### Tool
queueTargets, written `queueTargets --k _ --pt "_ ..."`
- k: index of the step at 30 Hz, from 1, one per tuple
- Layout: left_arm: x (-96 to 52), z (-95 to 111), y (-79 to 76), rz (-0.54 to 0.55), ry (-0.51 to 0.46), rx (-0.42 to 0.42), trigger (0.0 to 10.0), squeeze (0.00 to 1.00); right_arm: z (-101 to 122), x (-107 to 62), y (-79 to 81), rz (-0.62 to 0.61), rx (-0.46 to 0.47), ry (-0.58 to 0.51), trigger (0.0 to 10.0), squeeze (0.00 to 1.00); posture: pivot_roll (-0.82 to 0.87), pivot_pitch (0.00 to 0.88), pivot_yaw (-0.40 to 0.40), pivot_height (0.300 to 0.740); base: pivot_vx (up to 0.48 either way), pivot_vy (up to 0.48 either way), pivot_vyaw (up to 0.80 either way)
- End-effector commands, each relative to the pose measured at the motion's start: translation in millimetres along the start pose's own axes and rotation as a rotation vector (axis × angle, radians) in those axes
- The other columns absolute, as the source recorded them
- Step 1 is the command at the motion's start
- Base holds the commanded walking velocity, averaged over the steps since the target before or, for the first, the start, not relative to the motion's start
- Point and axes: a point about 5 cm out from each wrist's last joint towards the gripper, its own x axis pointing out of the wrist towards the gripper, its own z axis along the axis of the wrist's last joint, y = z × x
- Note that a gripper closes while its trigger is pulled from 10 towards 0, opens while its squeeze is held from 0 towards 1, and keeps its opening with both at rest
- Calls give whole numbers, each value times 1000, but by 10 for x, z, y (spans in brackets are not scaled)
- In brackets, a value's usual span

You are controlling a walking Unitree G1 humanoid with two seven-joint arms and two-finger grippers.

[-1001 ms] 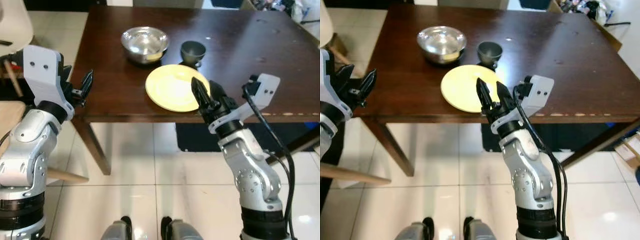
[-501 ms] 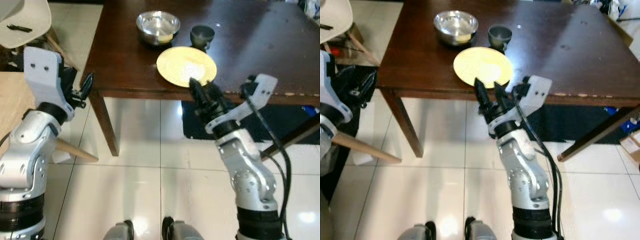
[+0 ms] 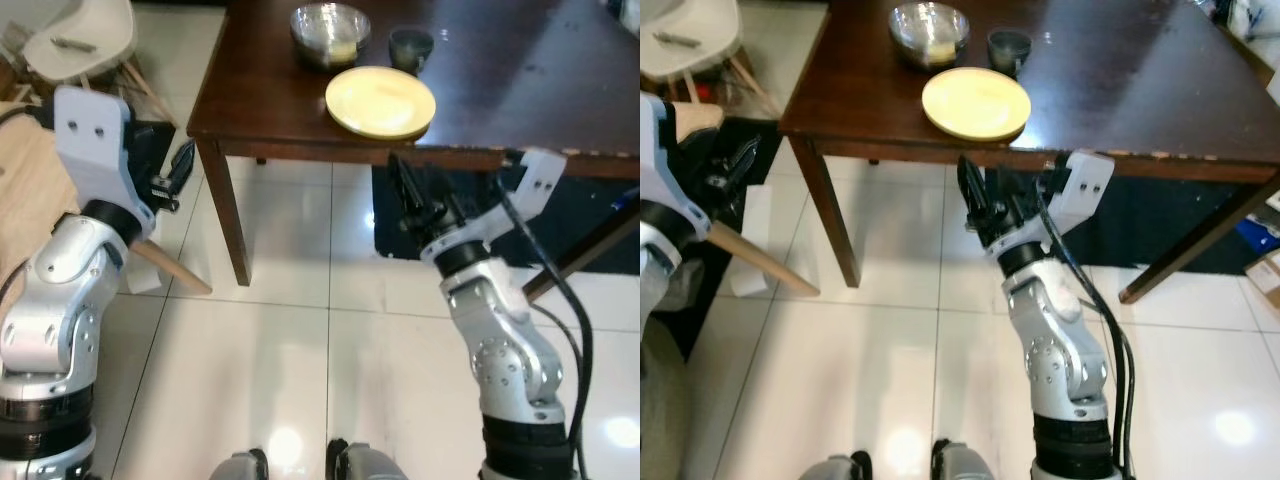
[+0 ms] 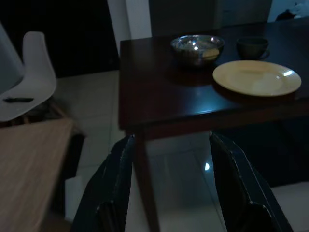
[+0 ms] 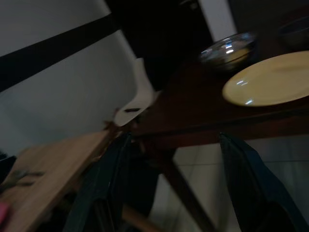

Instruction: Setting the table

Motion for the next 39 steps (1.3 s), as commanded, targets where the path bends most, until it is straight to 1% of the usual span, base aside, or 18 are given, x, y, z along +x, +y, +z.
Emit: queueTargets --k 1,7,10,14,16,17,20,22,23,24,26,29,31,34,39 --pt "-14 -39 7 4 16 5 10000 0 -7 -24 -15 -6 -3 6 10000 0 -17 106 52 740 -255 0 0" --pt "-6 -36 25 9 14 8 10000 0 -8 -10 -7 -2 -2 5 10000 0 -21 108 48 740 -251 0 0" --pt "2 -44 21 8 22 7 10000 0 4 -5 -9 -5 7 2 10000 0 -18 102 49 740 0 0 0" --pt "1 -61 1 -3 32 -6 10000 0 30 -8 -38 -25 41 -14 10000 0 -22 108 52 740 0 0 0" --pt "1 -61 1 -3 32 -6 10000 0 30 -8 -38 -25 41 -14 10000 0 -22 108 52 740 0 0 0" --pt "-5 -65 -3 -7 36 -10 10000 0 52 -8 -54 -30 47 -21 10000 0 -29 107 40 740 0 0 0" --pt "-16 -76 18 0 39 -13 10000 0 66 -5 -74 -29 39 -24 10000 0 -22 98 35 740 0 0 0" --pt "-26 -80 76 24 47 -15 10000 0 78 29 -97 -23 1 -13 10000 0 -13 106 38 740 0 0 0" --pt "-26 -80 76 24 47 -15 10000 0 78 29 -97 -23 1 -13 10000 0 -13 106 38 740 0 0 0" --pt "-28 -86 90 31 52 -8 10000 0 77 48 -98 -27 -3 -17 10000 0 -10 106 48 740 0 0 469" --pt "-30 -94 94 34 65 1 10000 0 72 80 -91 -35 -3 -25 10000 0 -3 116 42 740 0 0 775" --pt "-34 -91 94 36 63 14 10000 0 66 94 -93 -40 -4 -31 10000 0 2 106 53 740 0 0 800" --pt "-38 -89 118 56 67 9 10000 0 56 120 -124 -67 12 -33 10000 0 6 106 44 740 0 0 784" --pt "-49 -102 135 74 72 10 10000 0 57 151 -145 -75 19 -34 10000 0 12 100 39 740 0 0 777" --pt "-55 -107 140 102 74 7 10000 0 61 201 -101 -21 15 -24 10000 0 20 93 32 740 0 0 772"
